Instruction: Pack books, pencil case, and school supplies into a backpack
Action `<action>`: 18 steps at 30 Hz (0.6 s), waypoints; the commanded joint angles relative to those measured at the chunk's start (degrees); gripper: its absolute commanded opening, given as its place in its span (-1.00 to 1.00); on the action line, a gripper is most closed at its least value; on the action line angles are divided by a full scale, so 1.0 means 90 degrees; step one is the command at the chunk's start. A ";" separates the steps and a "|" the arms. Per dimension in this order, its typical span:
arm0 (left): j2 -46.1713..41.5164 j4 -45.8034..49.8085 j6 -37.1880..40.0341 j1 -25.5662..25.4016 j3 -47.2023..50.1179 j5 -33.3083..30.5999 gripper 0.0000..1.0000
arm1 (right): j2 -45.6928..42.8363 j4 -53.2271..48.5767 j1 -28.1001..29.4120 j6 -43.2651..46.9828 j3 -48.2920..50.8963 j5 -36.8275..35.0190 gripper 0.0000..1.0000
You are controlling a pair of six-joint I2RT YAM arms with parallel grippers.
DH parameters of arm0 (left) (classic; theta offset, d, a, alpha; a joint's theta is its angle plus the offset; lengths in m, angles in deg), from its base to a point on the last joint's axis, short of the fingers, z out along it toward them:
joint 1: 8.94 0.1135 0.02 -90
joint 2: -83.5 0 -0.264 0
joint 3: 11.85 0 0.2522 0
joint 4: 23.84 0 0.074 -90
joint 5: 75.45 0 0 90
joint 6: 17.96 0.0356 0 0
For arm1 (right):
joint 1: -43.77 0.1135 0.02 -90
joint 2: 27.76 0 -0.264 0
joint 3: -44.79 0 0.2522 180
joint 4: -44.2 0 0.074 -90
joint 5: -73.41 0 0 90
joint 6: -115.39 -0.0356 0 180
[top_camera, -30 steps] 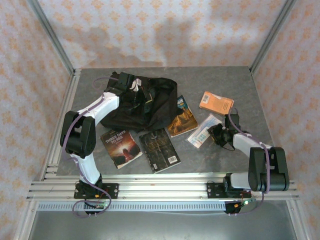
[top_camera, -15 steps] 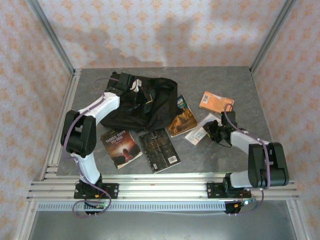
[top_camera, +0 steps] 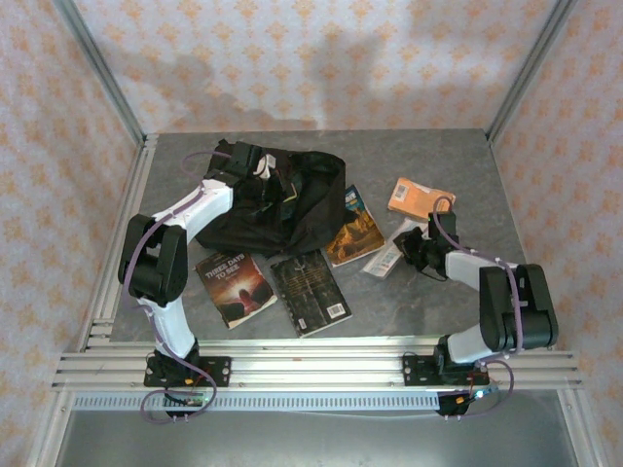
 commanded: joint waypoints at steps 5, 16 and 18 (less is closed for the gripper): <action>0.0080 0.0315 0.0169 -0.0061 -0.0178 0.0047 -1.00 | -0.1045 -0.1180 0.0124 0.0330 -0.0322 -0.1154 -0.87; -0.0120 0.0563 0.0363 0.0036 -0.0405 -0.0024 -1.00 | -0.2740 -0.2972 0.0626 0.1308 -0.1190 -0.2561 -1.00; -0.0264 0.0712 0.0503 0.0036 -0.0491 -0.0145 -1.00 | -0.2786 -0.3026 0.0743 0.1469 -0.1437 -0.2543 -1.00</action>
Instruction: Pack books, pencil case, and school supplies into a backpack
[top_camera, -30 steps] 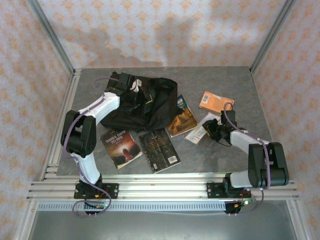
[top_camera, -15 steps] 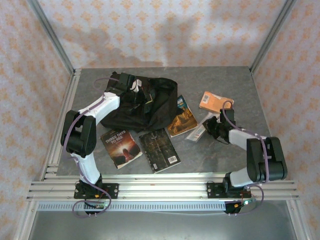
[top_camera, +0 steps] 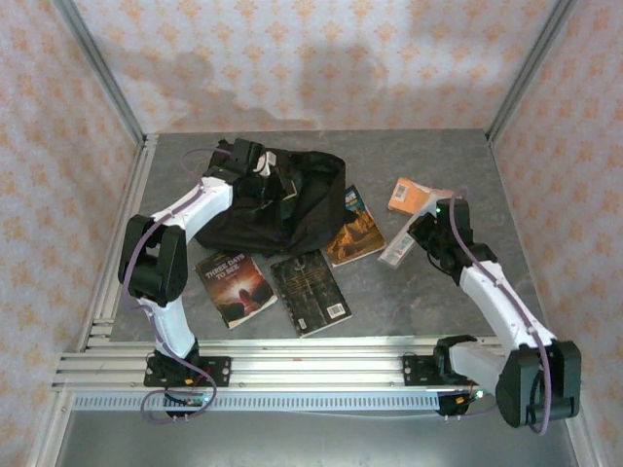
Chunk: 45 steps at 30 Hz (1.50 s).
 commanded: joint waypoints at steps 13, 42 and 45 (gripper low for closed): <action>-0.0759 0.1854 0.1004 -0.0018 -0.1888 -0.0840 -1.00 | 0.1741 0.0647 0.1263 0.0520 -0.2676 0.1232 -1.00; 0.0127 0.3152 0.1339 0.0080 -0.4166 -0.1034 -1.00 | 0.6835 0.2298 0.3211 -0.2731 -0.6084 0.1298 -1.00; 0.0230 0.3242 0.1337 0.0123 -0.4339 -0.1058 -1.00 | 0.7353 0.2439 0.3482 -0.2940 -0.6661 0.1589 -0.84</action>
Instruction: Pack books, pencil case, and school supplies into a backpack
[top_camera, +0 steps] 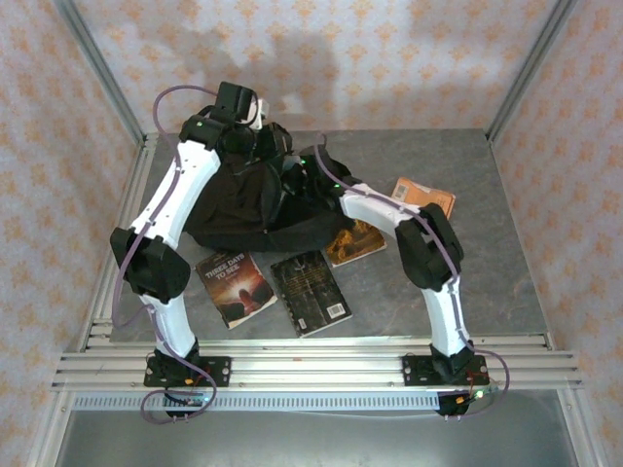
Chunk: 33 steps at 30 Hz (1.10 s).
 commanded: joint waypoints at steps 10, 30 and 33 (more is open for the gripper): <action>-0.0065 -0.0124 -0.0071 0.0278 -0.0286 0.0010 -1.00 | -0.0023 -0.0054 0.0222 0.0305 -0.0553 -0.0005 0.64; 0.0094 -0.0484 0.0305 -0.0058 0.1119 -0.0908 -1.00 | -0.3129 -0.2437 0.0087 0.2550 0.1463 -0.3472 0.77; 0.0106 -0.0713 0.0193 -0.0162 0.1357 -0.0726 -0.99 | -0.3519 -0.2476 -0.0245 0.2708 0.2030 -0.3338 0.73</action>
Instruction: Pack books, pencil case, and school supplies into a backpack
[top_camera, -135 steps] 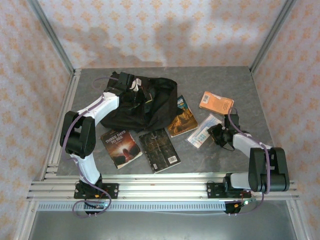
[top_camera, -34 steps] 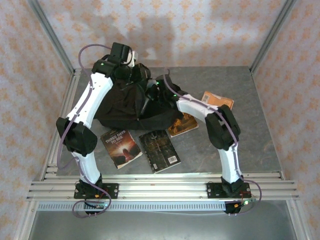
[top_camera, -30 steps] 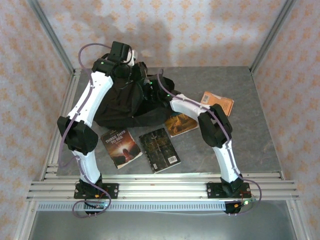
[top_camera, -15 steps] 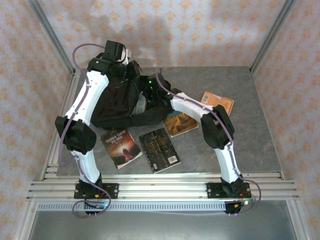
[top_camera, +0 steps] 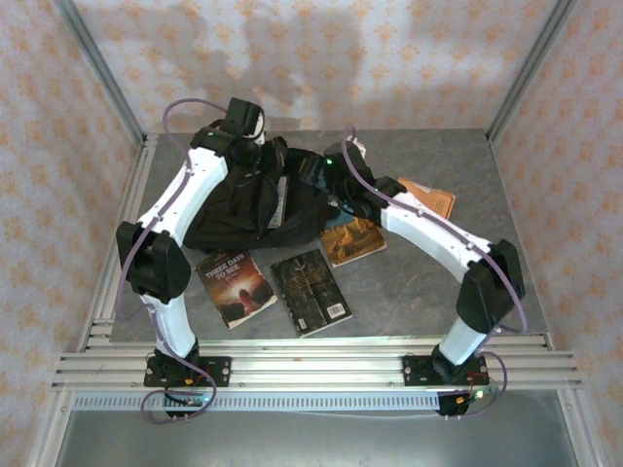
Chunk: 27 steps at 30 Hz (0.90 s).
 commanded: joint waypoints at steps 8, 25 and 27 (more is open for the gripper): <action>-0.0352 -0.0800 -0.0165 -0.0157 0.0867 0.0170 -0.42 | 0.0126 -0.1169 -0.1680 0.0515 0.0756 0.0527 0.73; -0.2567 -0.1162 -0.0140 -0.0625 0.2680 0.0295 -0.02 | 0.2031 -0.1420 -0.2129 0.1441 0.0418 0.1942 0.78; -0.2706 -0.1282 -0.0250 -0.0822 0.3028 0.0305 -0.02 | 0.2015 -0.1343 -0.2132 0.1394 0.0544 0.2205 0.69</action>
